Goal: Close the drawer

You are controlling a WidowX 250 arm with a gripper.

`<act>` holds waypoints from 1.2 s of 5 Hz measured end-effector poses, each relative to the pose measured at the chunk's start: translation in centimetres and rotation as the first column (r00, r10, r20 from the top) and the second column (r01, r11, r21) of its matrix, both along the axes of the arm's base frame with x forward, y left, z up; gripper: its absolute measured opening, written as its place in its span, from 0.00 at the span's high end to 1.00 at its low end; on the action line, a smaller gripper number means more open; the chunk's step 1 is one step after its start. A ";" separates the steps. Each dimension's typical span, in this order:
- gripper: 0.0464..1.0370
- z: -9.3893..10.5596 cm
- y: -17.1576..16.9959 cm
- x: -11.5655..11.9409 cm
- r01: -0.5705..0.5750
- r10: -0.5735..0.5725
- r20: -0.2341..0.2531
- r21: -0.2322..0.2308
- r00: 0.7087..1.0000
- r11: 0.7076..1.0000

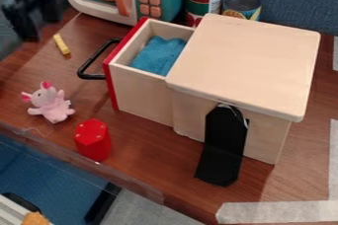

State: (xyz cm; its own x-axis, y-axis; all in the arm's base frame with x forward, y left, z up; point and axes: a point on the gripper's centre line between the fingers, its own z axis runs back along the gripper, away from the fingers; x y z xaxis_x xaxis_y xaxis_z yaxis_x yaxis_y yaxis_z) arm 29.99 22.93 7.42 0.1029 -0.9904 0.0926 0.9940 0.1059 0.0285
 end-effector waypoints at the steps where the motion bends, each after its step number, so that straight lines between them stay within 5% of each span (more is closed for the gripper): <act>1: 0.04 -2.3 -1.8 -0.3 0.148 -0.148 -0.003 -0.002 0.989 0.989; 3: 0.04 -4.8 -3.5 -0.4 0.186 -0.186 -0.005 0.025 0.983 0.982; 6: 0.04 -4.8 -6.2 -0.1 0.174 -0.174 0.045 -0.012 0.984 0.985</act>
State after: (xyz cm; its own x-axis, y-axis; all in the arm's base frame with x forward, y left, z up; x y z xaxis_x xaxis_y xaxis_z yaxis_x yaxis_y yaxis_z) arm 29.89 16.72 2.61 -0.0755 -0.9911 0.1094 0.9951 -0.0679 0.0720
